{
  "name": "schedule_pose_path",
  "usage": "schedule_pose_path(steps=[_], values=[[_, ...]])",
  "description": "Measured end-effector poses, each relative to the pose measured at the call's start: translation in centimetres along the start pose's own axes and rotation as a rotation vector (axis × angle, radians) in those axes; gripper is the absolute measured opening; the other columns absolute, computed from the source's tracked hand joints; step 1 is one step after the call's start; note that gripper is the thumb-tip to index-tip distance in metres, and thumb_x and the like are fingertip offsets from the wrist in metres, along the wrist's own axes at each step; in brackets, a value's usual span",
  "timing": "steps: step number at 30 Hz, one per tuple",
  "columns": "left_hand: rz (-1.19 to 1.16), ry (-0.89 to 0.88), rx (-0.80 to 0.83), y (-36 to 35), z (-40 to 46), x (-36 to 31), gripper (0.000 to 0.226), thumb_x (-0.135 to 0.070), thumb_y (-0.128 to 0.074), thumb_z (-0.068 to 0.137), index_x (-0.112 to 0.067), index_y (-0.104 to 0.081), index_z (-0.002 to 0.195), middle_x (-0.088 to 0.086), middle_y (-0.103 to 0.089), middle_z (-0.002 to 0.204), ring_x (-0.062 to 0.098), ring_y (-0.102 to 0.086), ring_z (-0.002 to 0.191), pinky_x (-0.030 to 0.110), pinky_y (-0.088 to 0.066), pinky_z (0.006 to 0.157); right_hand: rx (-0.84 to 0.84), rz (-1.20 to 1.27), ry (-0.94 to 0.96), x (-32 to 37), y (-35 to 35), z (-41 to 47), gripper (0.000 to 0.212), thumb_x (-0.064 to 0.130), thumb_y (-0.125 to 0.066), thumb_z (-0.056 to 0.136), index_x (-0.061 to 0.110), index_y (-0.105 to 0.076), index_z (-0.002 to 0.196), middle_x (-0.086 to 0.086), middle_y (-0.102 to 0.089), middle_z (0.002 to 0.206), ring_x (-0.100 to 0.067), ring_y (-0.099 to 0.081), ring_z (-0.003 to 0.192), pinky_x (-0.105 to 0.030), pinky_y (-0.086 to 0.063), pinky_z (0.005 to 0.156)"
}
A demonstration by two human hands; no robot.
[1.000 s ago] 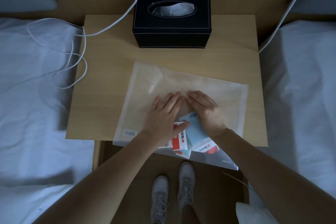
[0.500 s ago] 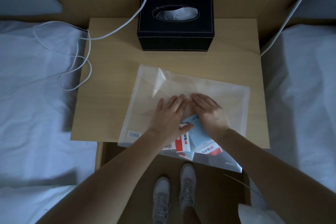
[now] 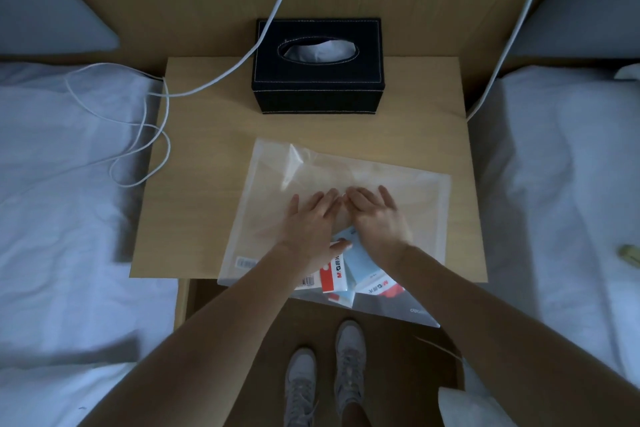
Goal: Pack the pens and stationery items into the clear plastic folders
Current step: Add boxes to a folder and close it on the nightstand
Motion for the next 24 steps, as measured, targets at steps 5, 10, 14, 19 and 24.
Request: schedule_pose_path(steps=[5, 10, 14, 19, 24], values=[[0.056, -0.093, -0.191, 2.1, -0.4, 1.1, 0.065, -0.052, -0.025, 0.098, -0.016, -0.013, 0.151, 0.002, -0.015, 0.158, 0.017, -0.016, 0.144, 0.037, -0.008, 0.118, -0.118, 0.109, -0.048, -2.0, 1.2, -0.8, 0.042, -0.005, -0.054, 0.067, 0.007, -0.073, 0.102, -0.013, -0.07, 0.109, -0.031, -0.067, 0.1, -0.062, -0.043, 0.091], [0.097, -0.009, -0.218, 2.5, 0.1, 2.7, 0.063, -0.051, -0.018, 0.098, -0.023, -0.001, 0.152, 0.003, 0.008, 0.16, 0.024, 0.002, 0.147, 0.046, 0.001, 0.118, -0.121, 0.107, -0.098, -3.4, -0.1, -3.1, 0.036, 0.019, -0.053, 0.091, 0.007, -0.061, 0.125, -0.016, -0.055, 0.134, -0.037, -0.055, 0.121, -0.059, -0.027, 0.102], [0.106, 0.047, -0.184, 2.1, 1.7, 3.5, 0.064, -0.058, -0.015, 0.095, -0.036, 0.011, 0.149, 0.002, 0.021, 0.158, 0.031, 0.013, 0.145, 0.054, 0.005, 0.114, 0.114, 0.115, -0.198, -4.1, -2.0, -3.2, 0.067, 0.058, -0.009, 0.095, 0.021, -0.022, 0.15, -0.007, -0.011, 0.157, -0.024, -0.009, 0.143, -0.055, 0.002, 0.114], [0.145, 0.123, -0.102, -0.3, 2.8, 4.1, 0.064, -0.067, -0.008, 0.09, -0.045, 0.029, 0.138, 0.0, 0.036, 0.152, 0.036, 0.025, 0.141, 0.063, 0.009, 0.109, 0.166, 0.089, -0.288, -5.4, -3.4, -3.4, 0.066, 0.067, 0.003, 0.089, 0.037, 0.01, 0.148, 0.002, 0.017, 0.156, -0.021, 0.018, 0.143, -0.051, 0.019, 0.112], [0.127, 0.139, -0.06, -0.8, 3.4, 4.6, 0.065, -0.069, -0.01, 0.089, -0.048, 0.027, 0.138, -0.003, 0.035, 0.152, 0.035, 0.024, 0.141, 0.061, 0.003, 0.113, 0.213, 0.089, -0.307, -5.5, -4.0, -3.4, 0.063, 0.063, 0.008, 0.089, 0.04, 0.02, 0.146, 0.003, 0.027, 0.155, -0.018, 0.027, 0.142, -0.052, 0.016, 0.113]])
Point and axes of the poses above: each hand's wrist, its own z-axis towards the middle knuckle, its own y-axis out of the back of the hand, x = y × z, the point moved 7 cm from there along z, towards the middle knuckle
